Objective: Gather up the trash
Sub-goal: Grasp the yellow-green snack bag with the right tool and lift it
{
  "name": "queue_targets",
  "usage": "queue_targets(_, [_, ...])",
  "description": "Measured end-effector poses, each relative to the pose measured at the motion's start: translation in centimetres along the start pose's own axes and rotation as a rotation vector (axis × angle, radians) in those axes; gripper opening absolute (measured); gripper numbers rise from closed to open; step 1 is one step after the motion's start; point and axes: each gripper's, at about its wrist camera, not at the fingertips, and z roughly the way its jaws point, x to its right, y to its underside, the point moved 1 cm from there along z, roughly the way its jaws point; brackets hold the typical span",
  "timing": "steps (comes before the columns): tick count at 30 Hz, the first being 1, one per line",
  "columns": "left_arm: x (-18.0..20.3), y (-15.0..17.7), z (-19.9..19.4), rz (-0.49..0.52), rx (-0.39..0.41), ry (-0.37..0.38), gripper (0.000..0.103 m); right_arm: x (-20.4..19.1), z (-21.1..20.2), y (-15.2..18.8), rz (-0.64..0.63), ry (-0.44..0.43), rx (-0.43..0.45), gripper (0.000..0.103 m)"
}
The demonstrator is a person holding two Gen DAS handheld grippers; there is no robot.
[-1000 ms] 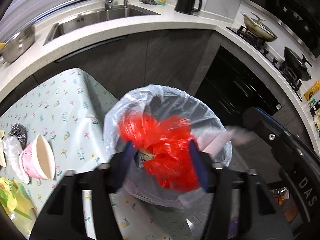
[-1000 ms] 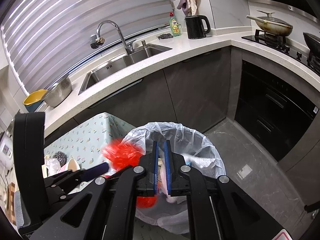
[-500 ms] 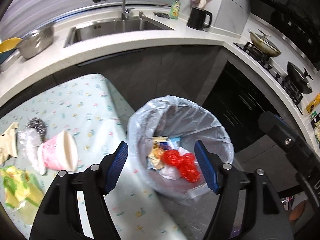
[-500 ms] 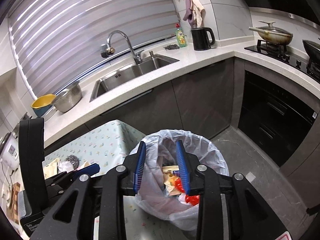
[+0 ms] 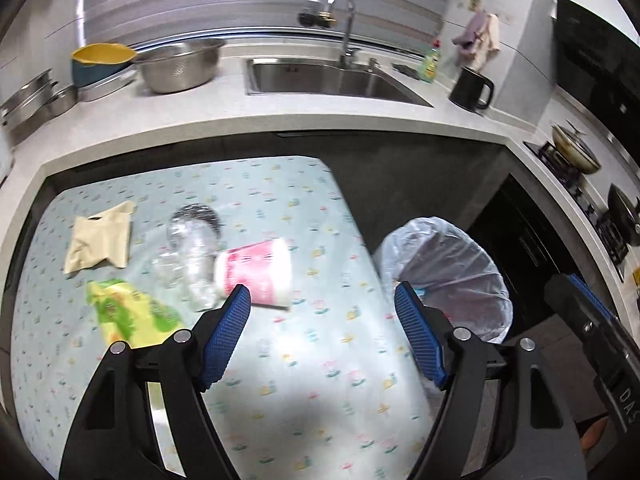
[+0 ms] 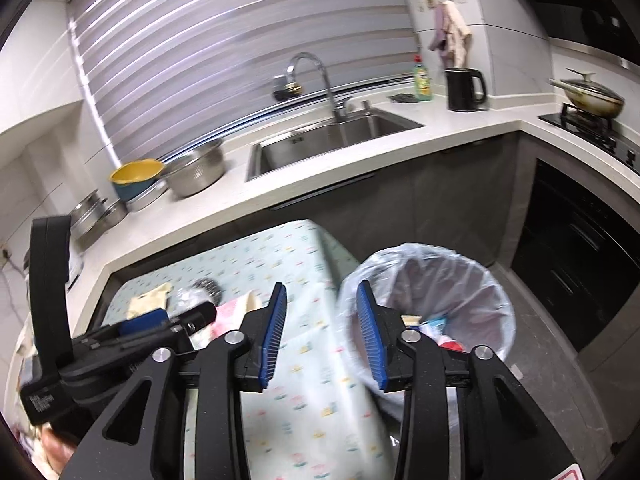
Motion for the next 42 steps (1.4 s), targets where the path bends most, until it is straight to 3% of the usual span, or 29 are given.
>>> queue_targets(7, [-6.0, 1.5, -2.9, -0.025, 0.027, -0.096, 0.071, -6.1, 0.7, 2.5, -0.068, -0.065, -0.053, 0.038])
queue_targets(20, [-16.9, 5.6, -5.1, -0.131, -0.023, -0.241, 0.071, -16.2, 4.3, 8.0, -0.165, -0.174, -0.174, 0.043])
queue_targets(24, [-19.5, 7.2, -4.8, -0.167, -0.052, -0.253, 0.074, -18.4, 6.0, 9.4, -0.182, -0.190, -0.219, 0.044])
queue_targets(30, [-21.8, 8.7, -4.2, -0.193, -0.083, -0.271, 0.075, -20.7, 8.5, 11.0, -0.207, -0.188, -0.262, 0.052])
queue_targets(42, [-23.6, 9.6, -3.0, -0.221, -0.112, -0.269, 0.076, -22.0, 11.9, 12.3, -0.208, -0.163, -0.317, 0.052])
